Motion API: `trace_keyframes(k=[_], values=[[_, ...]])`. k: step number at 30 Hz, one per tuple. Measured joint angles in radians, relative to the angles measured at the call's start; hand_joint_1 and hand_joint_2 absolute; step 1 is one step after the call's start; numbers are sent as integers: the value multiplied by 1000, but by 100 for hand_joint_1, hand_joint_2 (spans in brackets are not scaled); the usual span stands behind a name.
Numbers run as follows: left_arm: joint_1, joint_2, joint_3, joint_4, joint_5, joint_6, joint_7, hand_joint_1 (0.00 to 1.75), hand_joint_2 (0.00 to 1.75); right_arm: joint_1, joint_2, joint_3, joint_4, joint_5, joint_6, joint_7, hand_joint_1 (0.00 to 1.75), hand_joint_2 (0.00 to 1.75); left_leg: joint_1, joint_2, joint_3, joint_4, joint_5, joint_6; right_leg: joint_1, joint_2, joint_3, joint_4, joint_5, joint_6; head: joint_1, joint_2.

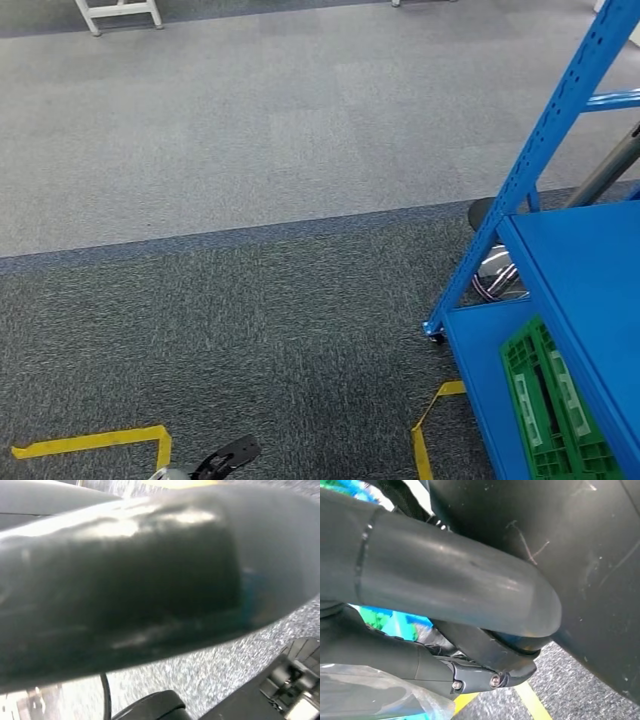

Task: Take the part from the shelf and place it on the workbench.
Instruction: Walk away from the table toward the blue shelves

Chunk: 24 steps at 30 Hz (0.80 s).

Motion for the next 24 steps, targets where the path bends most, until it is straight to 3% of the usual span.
trace_keyframes(k=[2, 5, 6, 7, 8, 10, 11, 13, 15, 17, 20, 21, 22, 23, 24], values=[[-13, -6, -13, -1, -20, -11, 1, 0, 0, 1, 0, -12, 0, -22, -2, 1, 0, 0, 3, -13, -19, 49, -35, -8, -2, 9, 2, -2, 3, -13, -2, 0], [-20, -21, -32, -2, -44, -20, 2, 0, 0, 3, 0, -33, -1, -48, -5, 5, 0, 0, 6, -36, -104, 238, -121, -13, 0, 26, 2, -2, 4, -24, -5, 0], [-20, -27, -37, -2, -50, -21, 4, 0, 0, 5, 0, -41, -1, -54, -6, 7, 0, 0, 6, -37, -124, 279, -129, -12, 1, 33, 2, -2, 4, -25, -5, 0], [-20, -33, -42, -2, -56, -21, 7, 0, 0, 7, 0, -49, -1, -58, -7, 9, 0, 0, 5, -38, -128, 284, -116, -9, 2, 41, 3, -2, 4, -25, -5, 0], [-21, -40, -45, -2, -60, -21, 11, 0, 0, 9, 0, -55, -1, -62, -7, 11, 0, 0, 5, -41, -115, 249, -85, -5, 2, 49, 5, -2, 4, -25, -5, 0], [-25, -51, -52, -3, -69, -21, 16, 0, 0, 11, 0, -64, 0, -67, -7, 15, 0, 0, 4, -62, -61, 123, -12, 5, 3, 64, 7, -1, 4, -24, -4, 0], [-26, -56, -55, -3, -74, -21, 17, 0, 0, 12, 0, -68, 0, -70, -7, 17, 0, 0, 4, -75, -36, 66, 8, 9, 4, 71, 5, 0, 4, -22, -4, 0], [-27, -61, -61, -3, -81, -21, 18, 0, 0, 14, 0, -77, 0, -75, -7, 18, 0, 0, 2, -91, -17, 13, 13, 11, 3, 81, -3, 2, 5, -14, -4, 0], [-26, -65, -63, -3, -84, -21, 19, 0, 0, 17, 0, -83, 0, -77, -7, 19, 0, 0, 2, -84, -16, 3, 13, 15, -1, 87, -12, 3, 6, -2, -4, 0], [-26, -71, -65, -4, -88, -21, 19, 0, 0, 17, 0, -88, 0, -80, -8, 20, 0, 0, 6, -73, -12, -7, 19, 22, 0, 72, -30, 33, -16, 8, -1, 0], [-25, -77, -73, -4, -105, -27, 16, 0, 0, 13, -1, -101, -1, -86, -6, 27, 0, 0, 6, -53, -11, -11, 20, 29, 1, 42, -109, 201, -100, 19, 3, 0], [-22, -78, -77, -4, -112, -29, 16, 0, 0, 10, -2, -104, -1, -85, -5, 31, 0, 0, 5, -45, -11, -10, 19, 30, 0, 38, -130, 249, -114, 22, 2, 0], [-19, -78, -81, -4, -118, -29, 15, 0, 0, 8, -2, -106, -1, -83, -4, 35, 0, 0, 5, -37, -11, -10, 18, 30, -1, 35, -136, 265, -111, 25, 3, 0], [-17, -80, -85, -4, -123, -29, 14, 0, 0, 7, -2, -107, -1, -79, -3, 39, 0, 0, 6, -31, -11, -9, 18, 30, -3, 31, -122, 244, -91, 27, 3, 0], [-15, -81, -88, -4, -128, -30, 13, 0, 0, 7, -2, -108, -1, -74, -2, 42, 0, 0, 6, -26, -10, -8, 17, 28, -5, 24, -93, 189, -59, 28, 3, 0]])
